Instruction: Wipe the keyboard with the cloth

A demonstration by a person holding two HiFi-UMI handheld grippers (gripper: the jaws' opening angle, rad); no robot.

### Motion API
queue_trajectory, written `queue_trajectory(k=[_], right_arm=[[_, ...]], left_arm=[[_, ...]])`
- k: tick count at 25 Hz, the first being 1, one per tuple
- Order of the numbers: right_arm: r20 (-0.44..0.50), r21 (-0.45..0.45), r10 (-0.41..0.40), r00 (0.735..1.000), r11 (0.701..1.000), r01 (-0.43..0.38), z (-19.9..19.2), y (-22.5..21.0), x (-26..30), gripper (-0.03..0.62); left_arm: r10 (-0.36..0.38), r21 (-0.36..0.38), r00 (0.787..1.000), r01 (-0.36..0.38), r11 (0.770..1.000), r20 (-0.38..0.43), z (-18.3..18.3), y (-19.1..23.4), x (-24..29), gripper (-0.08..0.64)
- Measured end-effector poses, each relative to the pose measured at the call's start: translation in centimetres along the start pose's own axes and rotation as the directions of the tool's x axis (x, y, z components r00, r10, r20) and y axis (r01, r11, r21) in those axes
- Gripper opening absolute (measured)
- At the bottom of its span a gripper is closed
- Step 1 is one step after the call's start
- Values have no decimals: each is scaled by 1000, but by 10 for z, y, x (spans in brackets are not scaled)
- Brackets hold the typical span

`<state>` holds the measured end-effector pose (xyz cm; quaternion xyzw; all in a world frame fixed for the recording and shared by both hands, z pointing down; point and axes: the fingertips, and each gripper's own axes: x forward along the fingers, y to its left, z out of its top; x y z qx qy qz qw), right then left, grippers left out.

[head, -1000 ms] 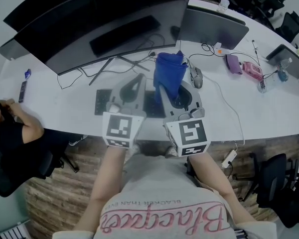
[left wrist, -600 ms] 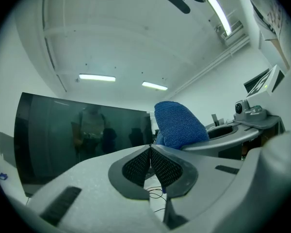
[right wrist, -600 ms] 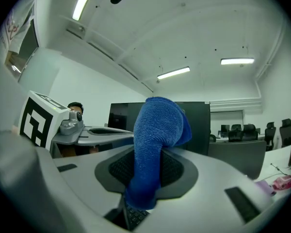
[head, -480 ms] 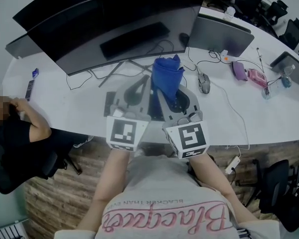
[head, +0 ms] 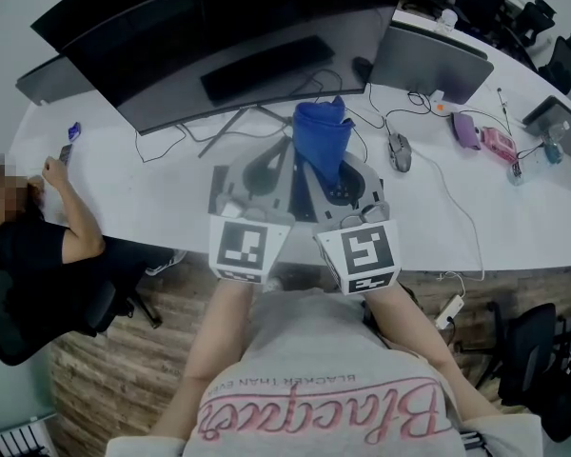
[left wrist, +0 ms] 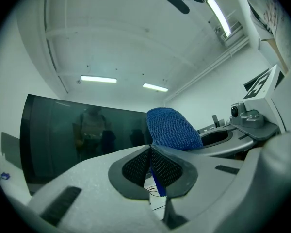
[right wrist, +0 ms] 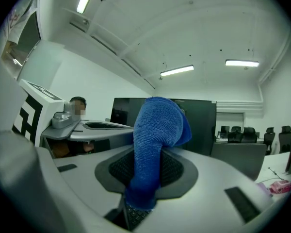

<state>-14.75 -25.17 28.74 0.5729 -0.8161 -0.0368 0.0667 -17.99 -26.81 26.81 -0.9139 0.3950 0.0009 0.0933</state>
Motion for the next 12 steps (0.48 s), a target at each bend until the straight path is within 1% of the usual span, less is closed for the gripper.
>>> queue_trajectory(k=[5,12], right_arm=[[-5,4,-11,1000,1000,11,0,1,1,95],[-7,0,-12,1000,1000,12,2,3,2,95]], left_arm=[[-2,-11,1000,2,1000,7,1,2,-1,6],[-3,-1,1000,3,1000,11,2,5,-1,6]])
